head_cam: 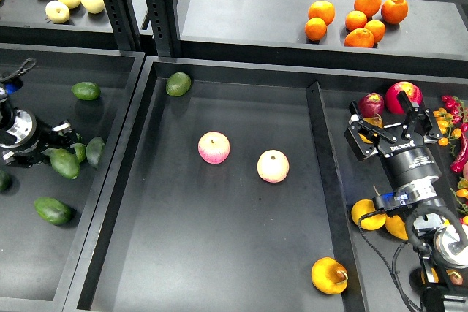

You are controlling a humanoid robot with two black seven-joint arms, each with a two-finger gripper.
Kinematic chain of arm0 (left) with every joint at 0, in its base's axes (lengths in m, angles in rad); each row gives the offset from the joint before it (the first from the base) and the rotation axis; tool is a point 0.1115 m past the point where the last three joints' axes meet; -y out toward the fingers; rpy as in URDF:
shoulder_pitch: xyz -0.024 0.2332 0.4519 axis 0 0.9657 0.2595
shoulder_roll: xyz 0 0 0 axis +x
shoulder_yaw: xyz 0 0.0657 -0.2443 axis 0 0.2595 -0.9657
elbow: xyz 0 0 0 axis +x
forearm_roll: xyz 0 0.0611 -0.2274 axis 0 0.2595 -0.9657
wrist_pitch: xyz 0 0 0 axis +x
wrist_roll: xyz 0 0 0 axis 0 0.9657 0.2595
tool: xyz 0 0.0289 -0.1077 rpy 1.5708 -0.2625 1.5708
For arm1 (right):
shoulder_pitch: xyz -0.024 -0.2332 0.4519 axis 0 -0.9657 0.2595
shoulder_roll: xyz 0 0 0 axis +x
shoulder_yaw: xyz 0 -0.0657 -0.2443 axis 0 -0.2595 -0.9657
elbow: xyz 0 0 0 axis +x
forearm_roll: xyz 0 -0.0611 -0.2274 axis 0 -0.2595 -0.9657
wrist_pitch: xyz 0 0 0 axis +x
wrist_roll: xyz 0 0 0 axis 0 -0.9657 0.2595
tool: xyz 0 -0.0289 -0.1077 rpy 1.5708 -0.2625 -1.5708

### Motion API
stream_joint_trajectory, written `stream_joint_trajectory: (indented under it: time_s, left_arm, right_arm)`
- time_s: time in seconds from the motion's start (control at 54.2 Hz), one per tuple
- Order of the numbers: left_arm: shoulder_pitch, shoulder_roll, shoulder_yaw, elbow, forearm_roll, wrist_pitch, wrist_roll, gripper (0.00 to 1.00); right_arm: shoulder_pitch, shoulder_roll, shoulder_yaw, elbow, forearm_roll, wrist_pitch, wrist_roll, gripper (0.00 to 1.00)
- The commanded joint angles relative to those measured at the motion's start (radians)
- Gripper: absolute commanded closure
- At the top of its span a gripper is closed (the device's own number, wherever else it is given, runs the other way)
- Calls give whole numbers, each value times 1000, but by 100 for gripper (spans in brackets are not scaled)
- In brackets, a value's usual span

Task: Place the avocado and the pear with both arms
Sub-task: 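Carry the avocado with the left gripper into the avocado bin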

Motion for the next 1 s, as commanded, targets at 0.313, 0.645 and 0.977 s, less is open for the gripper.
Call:
stream_joint_trajectory:
  time_s: [0.313, 0.645, 0.977]
  left_arm:
    - [182, 17, -131, 21, 19, 0, 0, 80]
    - [252, 3, -206, 57, 31, 0, 0, 76]
    - [315, 0, -271, 74, 56, 0, 0, 63]
  right_arm:
    - [-1, 0, -11, 1, -3, 0, -2, 0]
    - [1, 0, -16, 1, -3, -2, -2, 0]
    - [9, 0, -20, 1, -5, -2, -2, 0]
